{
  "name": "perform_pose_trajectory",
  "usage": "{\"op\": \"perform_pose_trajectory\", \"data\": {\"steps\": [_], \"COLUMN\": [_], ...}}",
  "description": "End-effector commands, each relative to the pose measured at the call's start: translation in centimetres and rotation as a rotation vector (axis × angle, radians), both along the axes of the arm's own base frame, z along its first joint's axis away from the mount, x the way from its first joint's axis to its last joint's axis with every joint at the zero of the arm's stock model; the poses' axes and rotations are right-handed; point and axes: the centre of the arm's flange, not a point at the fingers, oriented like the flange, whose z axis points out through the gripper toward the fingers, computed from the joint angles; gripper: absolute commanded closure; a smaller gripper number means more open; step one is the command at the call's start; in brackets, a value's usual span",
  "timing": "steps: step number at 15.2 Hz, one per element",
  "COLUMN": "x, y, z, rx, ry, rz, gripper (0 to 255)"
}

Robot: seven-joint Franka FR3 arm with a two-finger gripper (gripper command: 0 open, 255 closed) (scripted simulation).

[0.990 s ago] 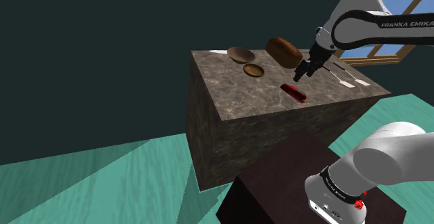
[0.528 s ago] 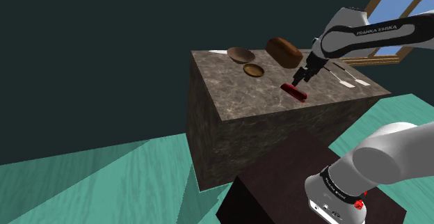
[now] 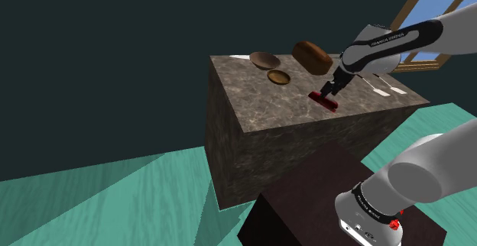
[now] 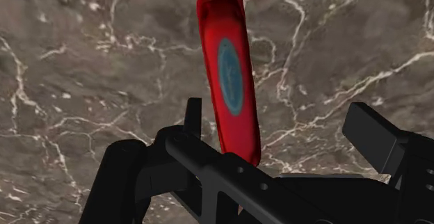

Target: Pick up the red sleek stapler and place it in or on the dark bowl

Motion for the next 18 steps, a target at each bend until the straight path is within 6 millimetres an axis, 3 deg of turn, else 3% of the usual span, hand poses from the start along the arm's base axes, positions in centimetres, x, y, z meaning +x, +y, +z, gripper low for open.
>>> {"op": "perform_pose_trajectory", "data": {"steps": [1,4,12,13,18], "x": [0.1,0.2,0.2,0.2,0.2], "y": [-0.1,-0.1,-0.1,-0.1,-0.2], "z": [-1.1,-2.5,-2.5,-2.5,-2.5], "rx": [-0.001,-0.001,-0.001,-0.001,-0.001], "ry": [0.000,0.000,0.000,0.000,0.000], "rz": [0.000,0.000,0.000,0.000,0.000], "gripper": [0,0,0,255,255]}}
